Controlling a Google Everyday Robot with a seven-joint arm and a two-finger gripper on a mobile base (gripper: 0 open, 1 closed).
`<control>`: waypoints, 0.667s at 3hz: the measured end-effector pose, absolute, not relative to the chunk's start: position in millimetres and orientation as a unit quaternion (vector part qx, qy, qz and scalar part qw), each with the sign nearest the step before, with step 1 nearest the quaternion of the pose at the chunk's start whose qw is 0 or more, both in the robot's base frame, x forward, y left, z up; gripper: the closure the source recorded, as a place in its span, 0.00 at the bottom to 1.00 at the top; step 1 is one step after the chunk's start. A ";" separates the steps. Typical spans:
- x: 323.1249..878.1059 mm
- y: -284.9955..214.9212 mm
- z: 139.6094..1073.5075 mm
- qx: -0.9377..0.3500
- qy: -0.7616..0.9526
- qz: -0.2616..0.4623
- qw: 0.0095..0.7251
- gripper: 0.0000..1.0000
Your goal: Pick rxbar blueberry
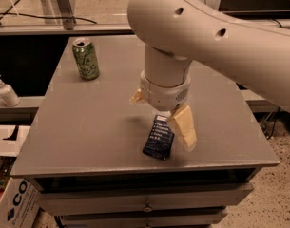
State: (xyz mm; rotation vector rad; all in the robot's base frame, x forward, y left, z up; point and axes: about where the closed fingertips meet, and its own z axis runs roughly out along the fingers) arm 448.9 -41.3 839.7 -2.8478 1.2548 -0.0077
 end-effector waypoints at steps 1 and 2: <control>457.4 -45.9 832.7 -0.924 0.383 0.005 0.013 0.00; 463.0 -49.7 828.1 -0.929 0.370 0.012 0.011 0.00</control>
Offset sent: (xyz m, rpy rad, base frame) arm 0.0194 -0.0145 -0.0181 -0.0003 0.0628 0.1064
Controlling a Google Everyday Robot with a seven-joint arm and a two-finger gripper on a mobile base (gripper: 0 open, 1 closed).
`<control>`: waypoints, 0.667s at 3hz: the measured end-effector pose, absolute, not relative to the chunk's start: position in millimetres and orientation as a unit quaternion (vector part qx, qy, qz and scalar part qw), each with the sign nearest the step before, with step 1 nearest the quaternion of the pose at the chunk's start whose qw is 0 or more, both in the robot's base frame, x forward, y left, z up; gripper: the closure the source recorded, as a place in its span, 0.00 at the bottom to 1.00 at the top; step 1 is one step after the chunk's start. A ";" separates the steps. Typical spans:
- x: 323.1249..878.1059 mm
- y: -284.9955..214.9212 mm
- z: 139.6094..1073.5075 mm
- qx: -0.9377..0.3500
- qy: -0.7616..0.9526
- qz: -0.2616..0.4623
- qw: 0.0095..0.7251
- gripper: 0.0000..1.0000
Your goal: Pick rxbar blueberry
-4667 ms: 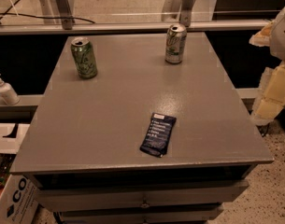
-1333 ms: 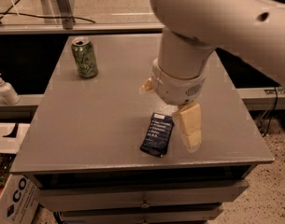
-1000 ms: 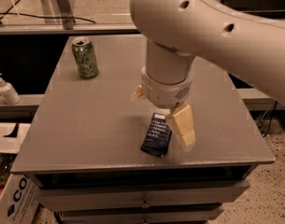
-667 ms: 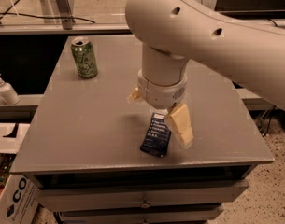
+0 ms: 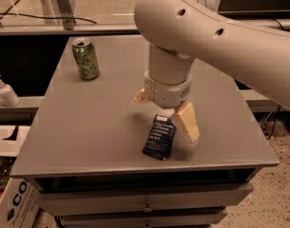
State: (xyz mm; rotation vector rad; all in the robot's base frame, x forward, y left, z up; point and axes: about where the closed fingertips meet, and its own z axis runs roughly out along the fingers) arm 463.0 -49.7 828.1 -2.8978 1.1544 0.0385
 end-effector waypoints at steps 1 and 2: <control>465.5 -49.3 824.2 -0.933 0.360 0.018 0.009 0.00; 466.0 -50.6 820.6 -0.935 0.354 0.022 0.008 0.00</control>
Offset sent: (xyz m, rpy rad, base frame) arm 0.0019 -0.0041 -0.0134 -0.0040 0.0489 0.0515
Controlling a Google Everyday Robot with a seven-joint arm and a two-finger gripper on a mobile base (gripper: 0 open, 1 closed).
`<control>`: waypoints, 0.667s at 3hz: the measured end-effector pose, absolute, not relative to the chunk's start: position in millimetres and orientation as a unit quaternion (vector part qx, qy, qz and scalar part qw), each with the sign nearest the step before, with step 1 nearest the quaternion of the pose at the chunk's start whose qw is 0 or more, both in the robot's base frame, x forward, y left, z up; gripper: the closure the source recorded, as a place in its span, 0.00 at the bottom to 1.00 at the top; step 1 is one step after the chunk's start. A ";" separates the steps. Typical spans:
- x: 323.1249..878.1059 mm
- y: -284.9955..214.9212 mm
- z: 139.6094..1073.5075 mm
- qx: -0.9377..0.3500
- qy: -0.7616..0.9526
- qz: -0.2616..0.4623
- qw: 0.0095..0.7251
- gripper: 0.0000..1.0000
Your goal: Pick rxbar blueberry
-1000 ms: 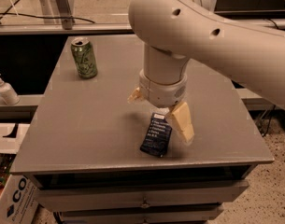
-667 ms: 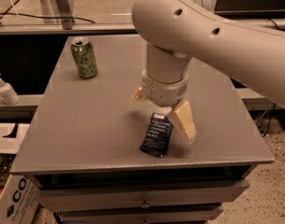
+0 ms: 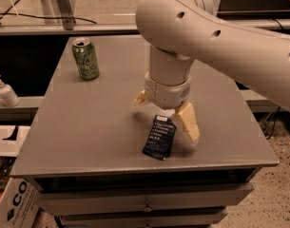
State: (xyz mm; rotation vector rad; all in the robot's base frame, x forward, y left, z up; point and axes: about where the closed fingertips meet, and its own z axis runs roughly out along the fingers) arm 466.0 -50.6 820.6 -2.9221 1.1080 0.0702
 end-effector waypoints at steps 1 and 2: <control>465.8 -50.9 819.1 -0.935 0.354 0.024 0.008 0.01; 464.5 -53.2 811.6 -0.935 0.352 0.031 0.011 0.23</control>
Offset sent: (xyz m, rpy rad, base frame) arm -0.0043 -0.0066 -0.0189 0.0183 0.0430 0.0109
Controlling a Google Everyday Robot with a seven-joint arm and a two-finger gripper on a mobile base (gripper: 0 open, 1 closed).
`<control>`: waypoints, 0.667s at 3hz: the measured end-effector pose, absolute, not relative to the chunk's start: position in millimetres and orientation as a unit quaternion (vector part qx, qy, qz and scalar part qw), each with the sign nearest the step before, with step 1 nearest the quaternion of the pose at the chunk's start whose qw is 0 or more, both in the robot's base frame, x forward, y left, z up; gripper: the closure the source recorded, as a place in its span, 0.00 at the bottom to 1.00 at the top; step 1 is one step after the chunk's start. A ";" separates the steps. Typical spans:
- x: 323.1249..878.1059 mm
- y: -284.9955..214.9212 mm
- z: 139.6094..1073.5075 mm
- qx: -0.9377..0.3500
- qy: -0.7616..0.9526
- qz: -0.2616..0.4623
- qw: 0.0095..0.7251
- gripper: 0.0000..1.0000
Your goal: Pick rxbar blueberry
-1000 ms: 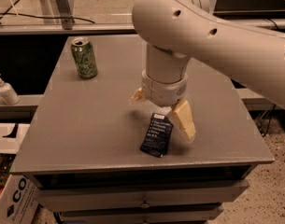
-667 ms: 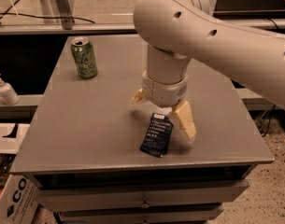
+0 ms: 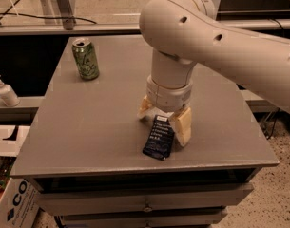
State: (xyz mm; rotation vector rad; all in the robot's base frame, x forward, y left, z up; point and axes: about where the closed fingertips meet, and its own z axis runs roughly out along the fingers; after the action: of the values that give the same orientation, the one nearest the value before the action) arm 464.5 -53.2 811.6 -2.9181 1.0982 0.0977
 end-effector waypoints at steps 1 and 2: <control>464.4 -56.5 808.4 -0.934 0.355 0.037 0.018 0.47; 464.4 -56.5 815.2 -0.934 0.355 0.037 0.018 0.70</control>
Offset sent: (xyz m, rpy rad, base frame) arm -0.0017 -0.0066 0.0051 0.0450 0.0002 -0.0218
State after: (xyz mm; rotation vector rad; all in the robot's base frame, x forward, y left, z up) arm 464.4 -56.5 815.2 -2.9008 1.1027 0.1134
